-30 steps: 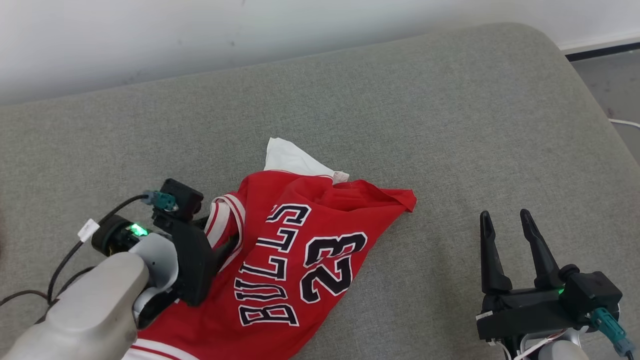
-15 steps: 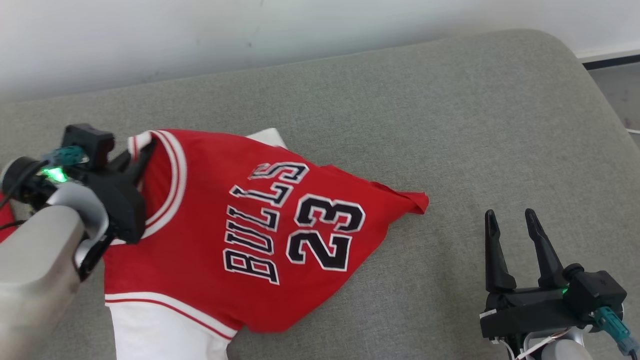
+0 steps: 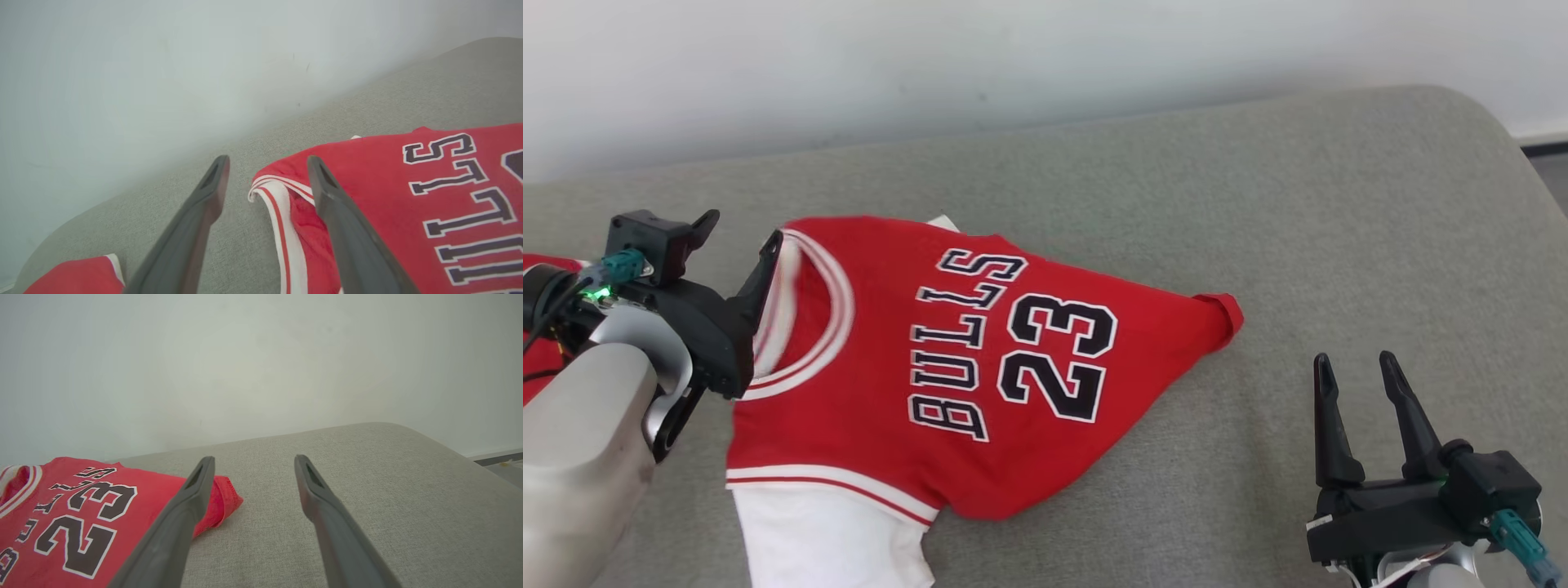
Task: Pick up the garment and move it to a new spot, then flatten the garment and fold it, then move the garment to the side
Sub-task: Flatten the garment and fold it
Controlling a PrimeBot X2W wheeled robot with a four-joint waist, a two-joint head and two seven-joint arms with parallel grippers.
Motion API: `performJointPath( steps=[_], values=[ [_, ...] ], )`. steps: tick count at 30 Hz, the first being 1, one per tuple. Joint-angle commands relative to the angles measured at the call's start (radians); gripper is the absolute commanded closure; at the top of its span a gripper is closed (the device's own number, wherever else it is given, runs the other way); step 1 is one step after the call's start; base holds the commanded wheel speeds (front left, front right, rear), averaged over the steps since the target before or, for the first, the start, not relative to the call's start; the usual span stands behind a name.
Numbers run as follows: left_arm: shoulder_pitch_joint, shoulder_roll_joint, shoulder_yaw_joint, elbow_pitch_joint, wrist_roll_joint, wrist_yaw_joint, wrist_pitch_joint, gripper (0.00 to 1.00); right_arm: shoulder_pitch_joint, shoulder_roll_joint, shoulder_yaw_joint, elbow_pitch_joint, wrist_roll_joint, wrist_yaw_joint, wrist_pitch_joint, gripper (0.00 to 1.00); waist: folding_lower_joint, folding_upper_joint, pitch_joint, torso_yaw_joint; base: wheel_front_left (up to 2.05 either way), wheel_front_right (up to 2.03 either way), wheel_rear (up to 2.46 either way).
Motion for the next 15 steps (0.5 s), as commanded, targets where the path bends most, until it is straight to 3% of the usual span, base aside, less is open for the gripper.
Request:
performJointPath(
  steps=[1,5,15],
  values=[
    [0.033,0.008,0.030,-0.025,0.006,0.001,-0.004,0.00,0.018,0.001,-0.001,0.000,-0.008,-0.002,0.000,0.00,0.0000,0.0000,-0.038,0.038,0.00,0.00,0.00],
    [0.081,0.028,0.112,-0.126,0.033,0.025,-0.004,0.00,0.035,0.000,-0.007,-0.004,-0.011,-0.002,0.000,0.00,0.0000,0.0000,-0.067,0.082,0.00,0.00,0.00],
    [0.363,0.037,0.442,-0.521,0.175,0.161,-0.003,0.00,0.067,-0.006,-0.011,-0.011,-0.020,-0.002,0.000,0.00,0.0000,0.0000,-0.123,0.165,0.00,0.00,0.00]
  ],
)
